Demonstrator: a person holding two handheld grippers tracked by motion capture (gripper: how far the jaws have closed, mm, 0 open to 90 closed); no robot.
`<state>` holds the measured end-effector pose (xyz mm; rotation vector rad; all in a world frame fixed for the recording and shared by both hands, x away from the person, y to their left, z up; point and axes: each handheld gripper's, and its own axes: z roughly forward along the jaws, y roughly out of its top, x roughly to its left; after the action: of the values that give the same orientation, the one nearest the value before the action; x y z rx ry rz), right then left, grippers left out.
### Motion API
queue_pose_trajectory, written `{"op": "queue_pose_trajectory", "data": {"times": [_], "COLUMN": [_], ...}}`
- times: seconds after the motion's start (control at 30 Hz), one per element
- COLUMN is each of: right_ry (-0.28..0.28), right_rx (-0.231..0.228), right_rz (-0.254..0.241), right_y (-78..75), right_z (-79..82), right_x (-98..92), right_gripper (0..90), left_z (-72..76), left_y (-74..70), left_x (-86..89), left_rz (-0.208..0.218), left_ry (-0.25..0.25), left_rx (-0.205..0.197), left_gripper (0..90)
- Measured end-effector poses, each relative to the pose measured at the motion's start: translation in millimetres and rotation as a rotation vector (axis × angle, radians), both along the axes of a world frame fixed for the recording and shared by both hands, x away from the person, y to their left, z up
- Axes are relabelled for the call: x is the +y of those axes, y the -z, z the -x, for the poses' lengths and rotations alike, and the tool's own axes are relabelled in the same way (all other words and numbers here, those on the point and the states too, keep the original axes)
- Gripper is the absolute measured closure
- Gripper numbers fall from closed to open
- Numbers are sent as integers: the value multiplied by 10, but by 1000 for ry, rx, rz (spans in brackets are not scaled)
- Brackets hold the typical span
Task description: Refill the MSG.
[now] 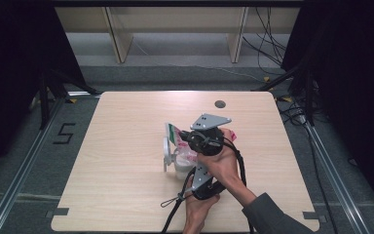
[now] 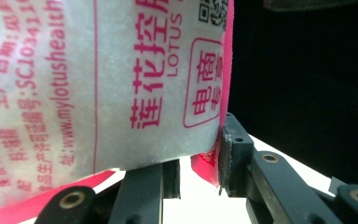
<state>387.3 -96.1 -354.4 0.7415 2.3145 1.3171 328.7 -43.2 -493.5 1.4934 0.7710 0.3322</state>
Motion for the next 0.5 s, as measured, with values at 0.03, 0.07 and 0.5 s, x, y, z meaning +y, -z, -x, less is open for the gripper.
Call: {"op": "queue_pose_trajectory", "data": {"times": [0.03, 0.07, 0.5], "right_ry": [20, 18, 21], "right_rx": [11, 14, 14], "right_rz": [-13, -12, 3], "right_y": [16, 14, 12], "right_z": [16, 13, 21], "right_x": [16, 13, 1], "right_gripper": [898, 898, 898], "left_z": [6, -2, 0], "left_y": [-1, 1, 4], "left_x": [-37, 0, -14], "left_rz": [55, -3, -7], "left_ry": [2, 4, 9], "left_rx": [6, -3, -6], "left_gripper": [725, 726, 726]}}
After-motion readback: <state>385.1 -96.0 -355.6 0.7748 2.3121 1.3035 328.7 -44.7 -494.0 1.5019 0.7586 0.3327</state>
